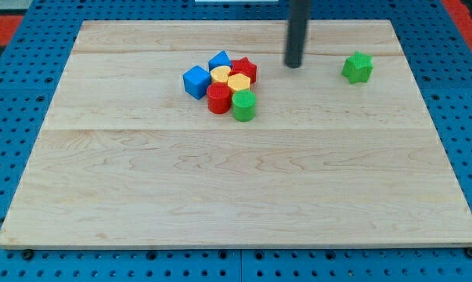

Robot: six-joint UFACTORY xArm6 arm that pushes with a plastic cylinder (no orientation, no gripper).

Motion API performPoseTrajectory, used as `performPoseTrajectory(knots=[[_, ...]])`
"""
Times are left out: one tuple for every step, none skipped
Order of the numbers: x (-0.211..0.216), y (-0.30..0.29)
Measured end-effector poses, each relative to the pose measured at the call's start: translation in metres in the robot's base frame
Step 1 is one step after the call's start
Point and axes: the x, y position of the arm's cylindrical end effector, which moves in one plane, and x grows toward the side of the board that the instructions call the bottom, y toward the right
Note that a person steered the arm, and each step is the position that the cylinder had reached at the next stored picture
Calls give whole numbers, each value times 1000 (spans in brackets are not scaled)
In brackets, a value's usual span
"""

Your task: Move the green star right to the red star

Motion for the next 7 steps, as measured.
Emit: performPoseTrajectory(knots=[[-29,94],[-23,142],[15,146],[18,110],[14,68],[13,26],[25,23]])
